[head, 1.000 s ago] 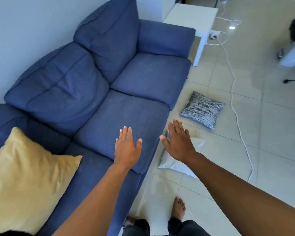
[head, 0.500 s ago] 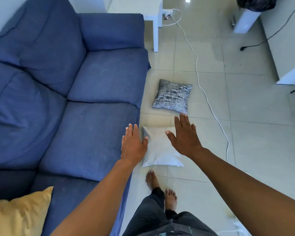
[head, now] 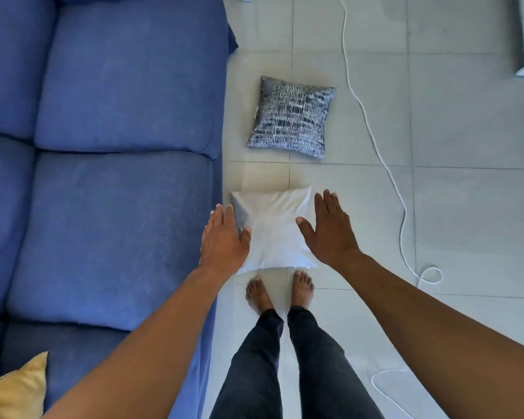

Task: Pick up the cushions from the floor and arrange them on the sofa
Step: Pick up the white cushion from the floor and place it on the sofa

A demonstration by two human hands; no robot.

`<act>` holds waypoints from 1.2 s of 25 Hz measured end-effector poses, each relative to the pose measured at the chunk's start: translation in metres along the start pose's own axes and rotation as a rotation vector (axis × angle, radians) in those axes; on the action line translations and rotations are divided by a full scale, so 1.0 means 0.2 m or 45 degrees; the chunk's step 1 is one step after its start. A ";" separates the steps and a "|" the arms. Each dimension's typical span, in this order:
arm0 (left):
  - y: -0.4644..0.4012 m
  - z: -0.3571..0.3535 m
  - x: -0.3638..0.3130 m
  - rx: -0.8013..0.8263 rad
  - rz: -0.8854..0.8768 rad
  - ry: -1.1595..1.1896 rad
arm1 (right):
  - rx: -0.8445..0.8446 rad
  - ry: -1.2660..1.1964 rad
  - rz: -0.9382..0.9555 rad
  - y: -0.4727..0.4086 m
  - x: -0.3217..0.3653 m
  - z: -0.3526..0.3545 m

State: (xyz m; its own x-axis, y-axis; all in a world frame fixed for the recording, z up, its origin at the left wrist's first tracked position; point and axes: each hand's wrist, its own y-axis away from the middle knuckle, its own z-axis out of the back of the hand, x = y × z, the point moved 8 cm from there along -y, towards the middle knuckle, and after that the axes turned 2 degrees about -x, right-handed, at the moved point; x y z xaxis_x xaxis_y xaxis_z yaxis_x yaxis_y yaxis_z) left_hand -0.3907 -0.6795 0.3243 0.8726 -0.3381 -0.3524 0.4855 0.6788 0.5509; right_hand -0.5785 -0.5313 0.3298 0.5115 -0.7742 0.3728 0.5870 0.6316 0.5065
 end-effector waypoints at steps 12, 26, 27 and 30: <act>-1.02 -1.20 0.57 0.168 0.369 0.048 | 0.177 0.057 -0.119 -0.99 -0.73 -1.15; -1.46 -1.80 0.95 0.262 0.937 1.176 | 0.163 -0.937 -0.811 -1.32 -1.12 -1.79; -1.44 -1.80 0.92 0.281 0.945 1.189 | 0.139 -1.005 -0.823 -1.30 -1.10 -1.77; -1.31 -1.64 0.79 0.208 0.926 1.198 | 0.088 -1.138 -0.793 -1.20 -0.98 -1.57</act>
State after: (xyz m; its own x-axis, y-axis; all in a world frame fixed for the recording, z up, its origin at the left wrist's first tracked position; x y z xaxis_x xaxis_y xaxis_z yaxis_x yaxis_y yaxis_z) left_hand -0.3982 -0.6967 -0.1247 0.5975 0.7452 -0.2962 -0.0443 0.3995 0.9157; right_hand -0.6225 -0.5194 -0.1083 -0.5206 -0.7243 0.4519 0.5343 0.1364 0.8342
